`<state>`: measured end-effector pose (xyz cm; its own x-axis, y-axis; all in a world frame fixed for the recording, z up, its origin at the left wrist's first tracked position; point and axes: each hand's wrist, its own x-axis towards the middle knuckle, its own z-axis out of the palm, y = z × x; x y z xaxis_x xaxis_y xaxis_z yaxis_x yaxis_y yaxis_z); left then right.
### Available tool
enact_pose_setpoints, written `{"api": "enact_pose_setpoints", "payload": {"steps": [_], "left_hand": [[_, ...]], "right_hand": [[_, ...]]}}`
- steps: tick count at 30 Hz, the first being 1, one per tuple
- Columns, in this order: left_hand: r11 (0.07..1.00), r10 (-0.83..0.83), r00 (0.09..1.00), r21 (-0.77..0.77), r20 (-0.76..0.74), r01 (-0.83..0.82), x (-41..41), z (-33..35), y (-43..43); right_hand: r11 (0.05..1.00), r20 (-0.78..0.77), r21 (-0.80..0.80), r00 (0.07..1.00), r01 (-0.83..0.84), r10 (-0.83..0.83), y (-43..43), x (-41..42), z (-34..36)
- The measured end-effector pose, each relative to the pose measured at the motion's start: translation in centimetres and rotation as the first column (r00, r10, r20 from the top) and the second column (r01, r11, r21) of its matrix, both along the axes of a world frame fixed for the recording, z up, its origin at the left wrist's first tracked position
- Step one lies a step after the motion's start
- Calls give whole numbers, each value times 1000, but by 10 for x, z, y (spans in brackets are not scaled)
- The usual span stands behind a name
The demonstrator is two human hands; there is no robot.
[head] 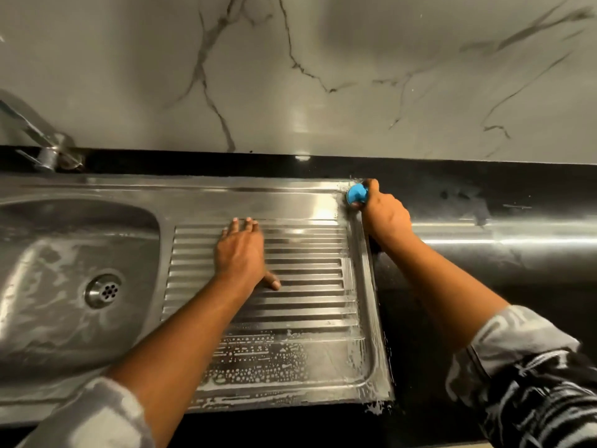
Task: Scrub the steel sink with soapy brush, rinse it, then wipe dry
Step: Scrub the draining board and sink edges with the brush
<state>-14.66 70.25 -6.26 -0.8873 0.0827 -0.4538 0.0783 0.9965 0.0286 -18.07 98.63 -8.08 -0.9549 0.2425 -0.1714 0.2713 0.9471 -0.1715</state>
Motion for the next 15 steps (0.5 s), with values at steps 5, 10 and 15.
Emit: {"api": "enact_pose_setpoints", "payload": {"steps": [5, 10, 15], "left_hand": [[1000, 18, 1000, -21, -18, -18, -2, 1, -19], [997, 33, 999, -74, -4, -33, -9, 10, -1], [998, -9, 1000, -68, 3, 9, -7, 8, -10]], "right_hand": [[993, 40, -89, 996, -81, 85, -61, -42, -4], [950, 79, -149, 954, -275, 289, -140, -66, -14], [996, 103, -17, 991, -87, 89, -30, -49, -3]]}}
